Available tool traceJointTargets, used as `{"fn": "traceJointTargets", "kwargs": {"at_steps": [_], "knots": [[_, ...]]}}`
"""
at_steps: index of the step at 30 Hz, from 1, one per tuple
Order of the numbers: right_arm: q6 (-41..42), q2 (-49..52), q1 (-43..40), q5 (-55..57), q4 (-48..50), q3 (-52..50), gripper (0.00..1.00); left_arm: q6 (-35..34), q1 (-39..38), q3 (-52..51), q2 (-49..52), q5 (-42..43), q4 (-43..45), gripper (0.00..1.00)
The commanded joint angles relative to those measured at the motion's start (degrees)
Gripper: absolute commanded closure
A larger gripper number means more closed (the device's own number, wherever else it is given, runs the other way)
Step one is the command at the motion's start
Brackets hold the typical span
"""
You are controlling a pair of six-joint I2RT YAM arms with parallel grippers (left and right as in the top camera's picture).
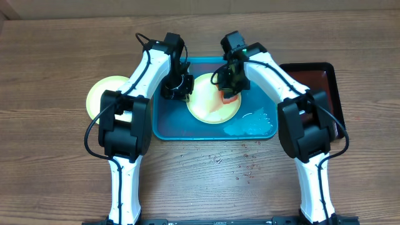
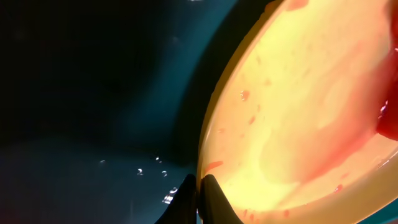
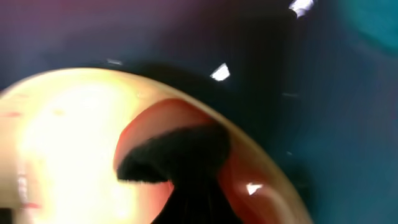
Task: Clean dirty plates on tray and stack at the side
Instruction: 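Scrub the yellow plate with the sponge while the left gripper holds it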
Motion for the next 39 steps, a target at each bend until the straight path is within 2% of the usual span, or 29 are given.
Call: {"fn": "traceJointTargets", "kwargs": {"at_steps": [1, 8, 14, 17, 25, 32, 39], "knots": [[1.09, 6.54, 3.91, -10.03, 2.71, -0.31, 0.96, -0.35, -0.31, 1.07, 0.66, 1.01, -0.04, 0.96], [0.66, 6.73, 5.51, -23.06, 4.61, 0.35, 0.96, -0.37, -0.26, 1.07, 0.66, 1.2, 0.0, 0.96], [-4.57, 6.73, 4.68, -25.14, -3.82, 0.35, 0.96, -0.37, -0.24, 1.07, 0.66, 1.2, -0.02, 0.96], [-7.8, 6.73, 3.1, -21.75, -9.94, 0.37, 0.96, -0.37, -0.24, 1.07, 0.66, 1.2, -0.02, 0.96], [-7.69, 6.73, -3.58, -5.64, -18.32, 0.42, 0.96, -0.37, 0.11, 1.07, 0.66, 1.18, -0.24, 0.96], [-4.42, 6.73, -8.55, 5.64, -18.93, 0.7, 0.96, -0.35, 0.37, 1.07, 0.66, 1.16, -0.28, 0.96], [-1.4, 6.73, -8.92, 7.61, -15.89, 4.17, 0.96, -0.37, 0.35, 1.07, 0.66, 1.16, -0.28, 0.96]]}}
